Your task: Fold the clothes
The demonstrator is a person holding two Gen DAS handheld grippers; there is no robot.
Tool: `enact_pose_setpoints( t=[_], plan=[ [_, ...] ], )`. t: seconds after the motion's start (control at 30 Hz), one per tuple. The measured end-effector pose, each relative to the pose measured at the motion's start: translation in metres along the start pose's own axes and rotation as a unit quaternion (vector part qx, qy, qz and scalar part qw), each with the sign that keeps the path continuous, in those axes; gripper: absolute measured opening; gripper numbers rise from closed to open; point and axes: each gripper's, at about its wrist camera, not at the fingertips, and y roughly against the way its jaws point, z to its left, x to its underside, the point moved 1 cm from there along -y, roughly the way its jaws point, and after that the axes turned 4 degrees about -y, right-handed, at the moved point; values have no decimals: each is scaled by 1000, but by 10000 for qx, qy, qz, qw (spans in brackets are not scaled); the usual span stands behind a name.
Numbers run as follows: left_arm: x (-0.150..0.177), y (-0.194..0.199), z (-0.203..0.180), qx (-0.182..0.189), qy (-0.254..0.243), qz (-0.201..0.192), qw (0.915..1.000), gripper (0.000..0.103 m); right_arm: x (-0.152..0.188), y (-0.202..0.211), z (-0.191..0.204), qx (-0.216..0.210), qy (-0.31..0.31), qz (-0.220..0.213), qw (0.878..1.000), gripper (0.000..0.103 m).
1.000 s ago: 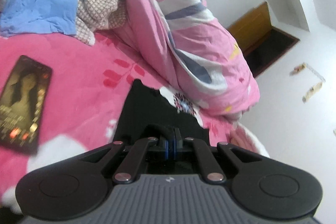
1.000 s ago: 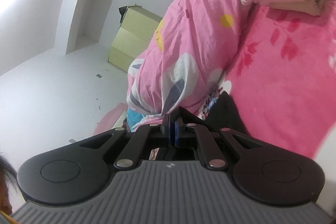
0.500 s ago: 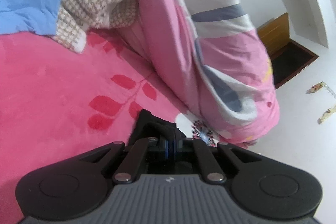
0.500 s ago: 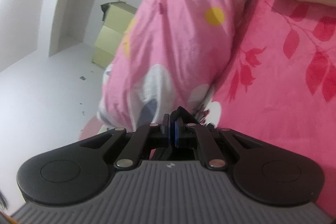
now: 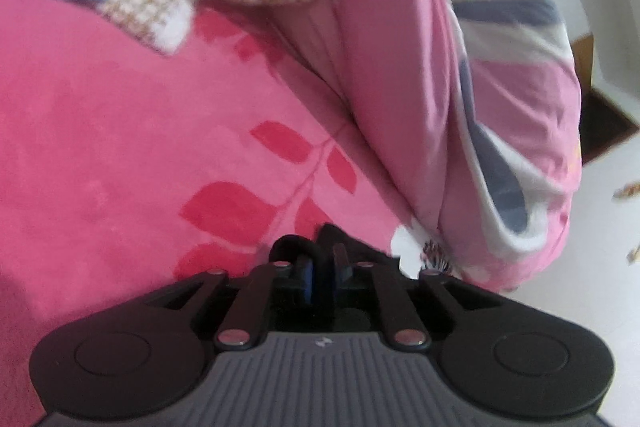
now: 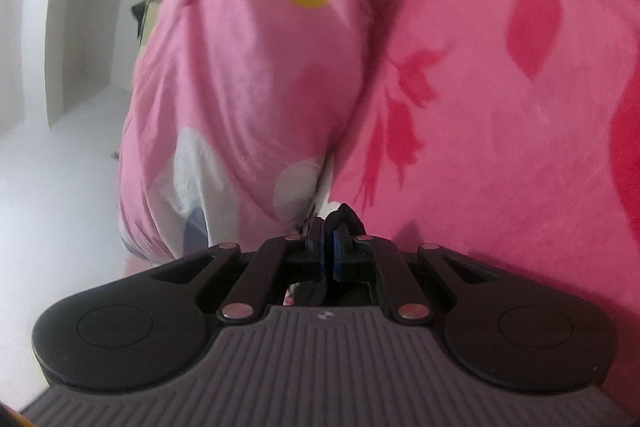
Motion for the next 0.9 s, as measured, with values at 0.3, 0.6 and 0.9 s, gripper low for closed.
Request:
enact_pose_setpoints(
  t=[0.3, 0.6, 0.9],
  plan=[
    [0, 40, 6, 191, 437, -878, 9950, 47, -6, 31, -3, -186, -387, -502, 9978, 50],
    [61, 68, -72, -613, -1974, -536, 9769, 48, 80, 25, 110, 546, 2502, 232, 9664, 46],
    [84, 20, -74, -1135, -2809, -197, 9528, 42, 232, -99, 151, 1240, 4903, 2604, 8224, 14]
  ],
)
